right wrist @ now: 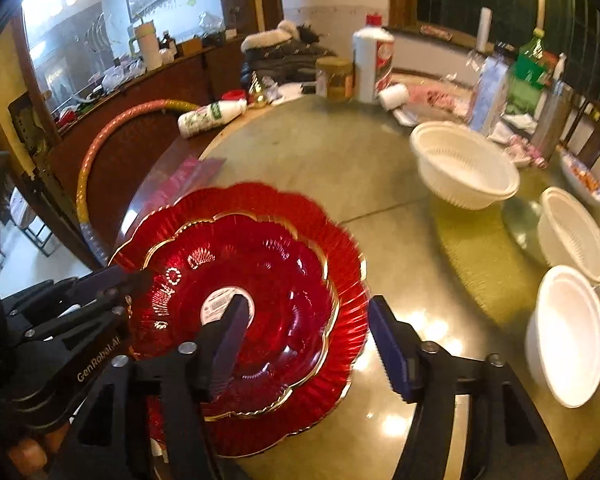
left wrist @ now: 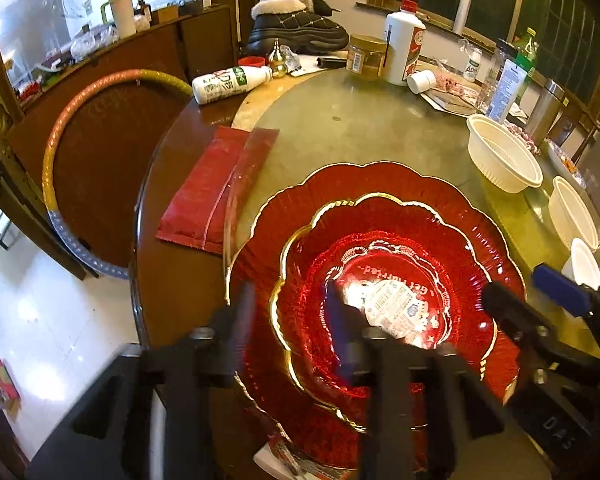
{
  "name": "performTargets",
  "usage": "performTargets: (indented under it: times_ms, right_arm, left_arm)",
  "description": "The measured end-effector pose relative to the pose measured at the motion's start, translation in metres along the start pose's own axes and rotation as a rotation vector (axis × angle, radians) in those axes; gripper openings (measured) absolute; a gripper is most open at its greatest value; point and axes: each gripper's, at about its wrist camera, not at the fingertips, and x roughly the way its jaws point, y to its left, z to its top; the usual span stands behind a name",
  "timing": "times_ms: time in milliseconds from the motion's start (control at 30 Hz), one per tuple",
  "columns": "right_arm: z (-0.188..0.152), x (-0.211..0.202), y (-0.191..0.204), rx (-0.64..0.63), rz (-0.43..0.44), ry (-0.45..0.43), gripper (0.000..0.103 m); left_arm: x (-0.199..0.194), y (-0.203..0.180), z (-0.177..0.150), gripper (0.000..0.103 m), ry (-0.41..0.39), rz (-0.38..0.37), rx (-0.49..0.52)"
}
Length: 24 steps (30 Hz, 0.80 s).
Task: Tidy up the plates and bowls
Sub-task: 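Lower the smaller plate onto the large plate and open both grippers, then move both grippers toward a white plastic bowl on the table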
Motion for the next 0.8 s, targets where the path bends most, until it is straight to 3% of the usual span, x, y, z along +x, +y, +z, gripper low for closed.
performTargets:
  times_ms: [67,200,367,533,800]
  right_arm:
    - [0.001,-0.006,-0.005,0.014,-0.014,-0.034,0.072]
    - [0.003,-0.017,-0.02,0.068,0.017,-0.095,0.081]
    - [0.0,-0.025,-0.052,0.204,0.118,-0.122,0.082]
    - [-0.007,-0.026,-0.074,0.294,0.162,-0.116,0.082]
    - [-0.004,-0.031,-0.127,0.396,0.191,-0.105,0.082]
  left_arm:
    - [-0.002,-0.002,0.001,0.06,-0.009,-0.014,-0.002]
    - [-0.011,-0.011,0.004,0.072,-0.042,0.009,0.025]
    - [-0.021,-0.019,0.008,0.073,-0.074,-0.009,0.033]
    - [-0.025,-0.031,0.014,0.073,-0.081,-0.033,0.042]
    - [-0.033,-0.079,0.047,0.073,-0.069,-0.175,0.04]
